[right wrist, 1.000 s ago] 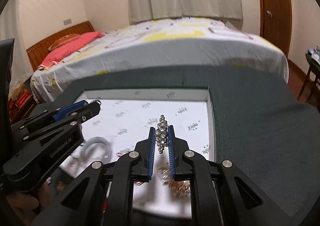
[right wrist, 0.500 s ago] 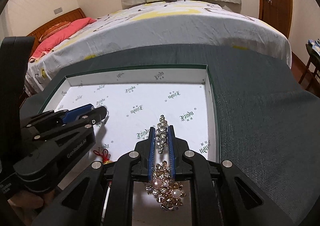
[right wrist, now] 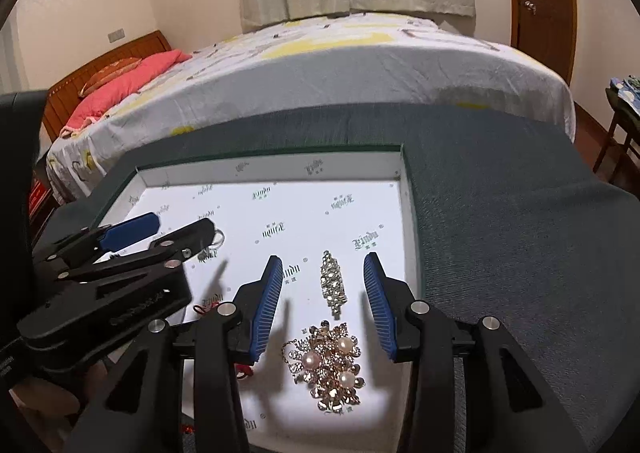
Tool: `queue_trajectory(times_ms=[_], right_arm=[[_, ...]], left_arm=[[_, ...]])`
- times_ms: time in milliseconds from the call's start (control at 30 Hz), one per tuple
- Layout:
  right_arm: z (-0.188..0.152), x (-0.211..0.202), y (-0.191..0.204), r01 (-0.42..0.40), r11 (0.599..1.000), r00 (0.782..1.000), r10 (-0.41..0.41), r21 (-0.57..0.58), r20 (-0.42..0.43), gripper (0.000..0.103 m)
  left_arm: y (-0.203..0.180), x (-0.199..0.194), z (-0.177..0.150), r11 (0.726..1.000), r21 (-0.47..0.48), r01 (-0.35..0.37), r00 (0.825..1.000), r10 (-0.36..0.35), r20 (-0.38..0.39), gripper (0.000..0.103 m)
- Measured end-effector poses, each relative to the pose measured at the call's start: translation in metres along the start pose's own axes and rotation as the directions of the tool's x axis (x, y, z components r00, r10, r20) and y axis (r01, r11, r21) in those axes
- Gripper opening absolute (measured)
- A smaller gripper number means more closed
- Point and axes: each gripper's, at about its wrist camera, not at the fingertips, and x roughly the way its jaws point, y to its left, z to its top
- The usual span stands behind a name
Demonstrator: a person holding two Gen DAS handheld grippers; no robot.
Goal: Organize jewelry
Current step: 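Move both open tools back toward the remaining jewelry on the table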
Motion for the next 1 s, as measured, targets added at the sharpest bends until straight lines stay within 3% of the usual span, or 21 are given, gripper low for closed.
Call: queue_trajectory(times_ms=[333,633,1000], right_arm=[[-0.016,-0.053,0.019,-0.016,1.0,0.996,0.017,-0.012,0.083,0.042],[-0.059,-0.071,0.05,-0.051,0.998,0.998,0.052,-0.041,0.044,0.042],[-0.084,-0.046,0.086,-0.067,0.993,0.997,0.062,-0.095,-0.053,0.042]], left_arm=[[0.035,-0.071,-0.021,0.998,-0.054,-0.034,0.99,0.041,0.134,0.074],[0.078,-0.118,-0.068,0.99,-0.091,-0.103,0.984,0.115,0.134,0.074],[0.122,-0.142,-0.107,0.979,-0.071,-0.19,0.977,0.195,0.082,0.074]])
